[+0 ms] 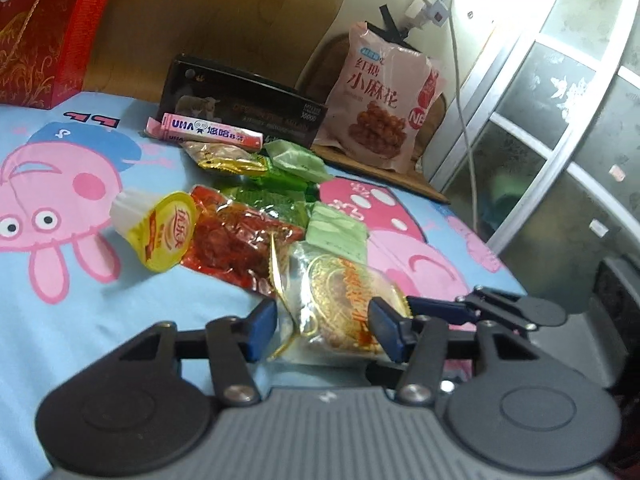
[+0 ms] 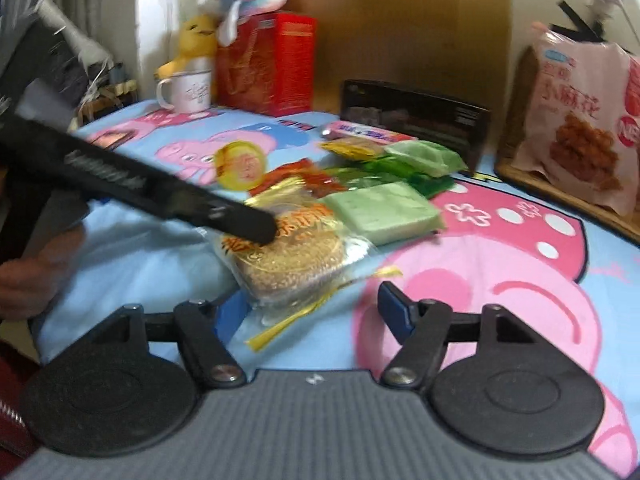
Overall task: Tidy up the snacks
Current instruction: 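Grasp the gold round pastry bag with the left tool, then hold the gold pastry bag in the left tool and lift it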
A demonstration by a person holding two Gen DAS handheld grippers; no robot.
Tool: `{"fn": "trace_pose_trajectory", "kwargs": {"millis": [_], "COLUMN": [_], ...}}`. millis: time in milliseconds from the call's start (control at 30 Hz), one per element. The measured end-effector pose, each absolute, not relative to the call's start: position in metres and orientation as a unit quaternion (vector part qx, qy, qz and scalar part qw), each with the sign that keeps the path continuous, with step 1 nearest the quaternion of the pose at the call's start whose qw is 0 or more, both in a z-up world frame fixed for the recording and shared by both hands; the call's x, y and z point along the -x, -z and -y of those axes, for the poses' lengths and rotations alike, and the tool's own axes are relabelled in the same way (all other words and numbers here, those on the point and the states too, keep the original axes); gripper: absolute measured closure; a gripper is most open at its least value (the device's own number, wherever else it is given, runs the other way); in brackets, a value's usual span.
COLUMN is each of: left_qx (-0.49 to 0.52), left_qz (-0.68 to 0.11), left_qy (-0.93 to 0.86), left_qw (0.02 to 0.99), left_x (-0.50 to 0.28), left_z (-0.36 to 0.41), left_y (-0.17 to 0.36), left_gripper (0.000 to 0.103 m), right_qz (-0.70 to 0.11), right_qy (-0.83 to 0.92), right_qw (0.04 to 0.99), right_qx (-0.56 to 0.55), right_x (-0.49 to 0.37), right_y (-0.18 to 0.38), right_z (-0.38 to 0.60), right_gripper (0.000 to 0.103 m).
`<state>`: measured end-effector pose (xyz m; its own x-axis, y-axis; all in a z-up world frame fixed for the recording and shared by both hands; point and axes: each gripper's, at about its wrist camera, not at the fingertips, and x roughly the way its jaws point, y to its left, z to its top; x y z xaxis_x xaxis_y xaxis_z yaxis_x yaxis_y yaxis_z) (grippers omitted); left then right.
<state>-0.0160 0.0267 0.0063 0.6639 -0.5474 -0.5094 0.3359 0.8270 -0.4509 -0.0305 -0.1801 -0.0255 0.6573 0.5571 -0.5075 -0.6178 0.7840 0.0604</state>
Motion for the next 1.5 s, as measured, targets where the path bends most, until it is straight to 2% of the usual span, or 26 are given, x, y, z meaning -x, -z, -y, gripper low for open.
{"fn": "trace_pose_trajectory", "kwargs": {"millis": [67, 133, 333, 400, 433, 467, 667, 1400, 1500], "left_qx": [0.163, 0.164, 0.169, 0.163, 0.160, 0.156, 0.168, 0.172, 0.171], "left_qz": [-0.324, -0.324, -0.335, -0.334, -0.335, -0.334, -0.330, -0.326, -0.326], "left_qy": [0.239, 0.234, 0.236, 0.235, 0.238, 0.238, 0.239, 0.237, 0.237], "left_qw": [0.901, 0.902, 0.896, 0.898, 0.897, 0.898, 0.898, 0.899, 0.899], "left_x": [0.015, 0.011, 0.004, 0.005, 0.006, 0.007, 0.007, 0.006, 0.006], "left_z": [-0.028, -0.028, -0.026, -0.024, -0.022, -0.021, -0.025, -0.026, -0.026], "left_y": [-0.008, -0.007, -0.002, -0.001, -0.001, -0.001, 0.000, 0.001, 0.001], "left_gripper": [0.036, 0.032, 0.034, 0.039, 0.045, 0.045, 0.049, 0.050, 0.050], "right_qz": [-0.262, -0.259, -0.257, -0.254, -0.251, -0.249, -0.249, -0.249, -0.251], "right_qy": [-0.322, -0.322, -0.327, -0.333, -0.335, -0.337, -0.343, -0.342, -0.338], "right_qw": [0.908, 0.908, 0.908, 0.906, 0.906, 0.906, 0.904, 0.905, 0.906], "right_qx": [0.057, 0.062, 0.059, 0.061, 0.063, 0.064, 0.053, 0.051, 0.051], "right_x": [0.030, 0.032, 0.033, 0.032, 0.031, 0.031, 0.026, 0.028, 0.026], "right_y": [0.028, 0.030, 0.030, 0.030, 0.030, 0.030, 0.031, 0.032, 0.032], "right_z": [0.182, 0.180, 0.175, 0.170, 0.167, 0.165, 0.164, 0.164, 0.164], "right_gripper": [0.030, 0.029, 0.029, 0.030, 0.032, 0.036, 0.036, 0.034, 0.026]}}
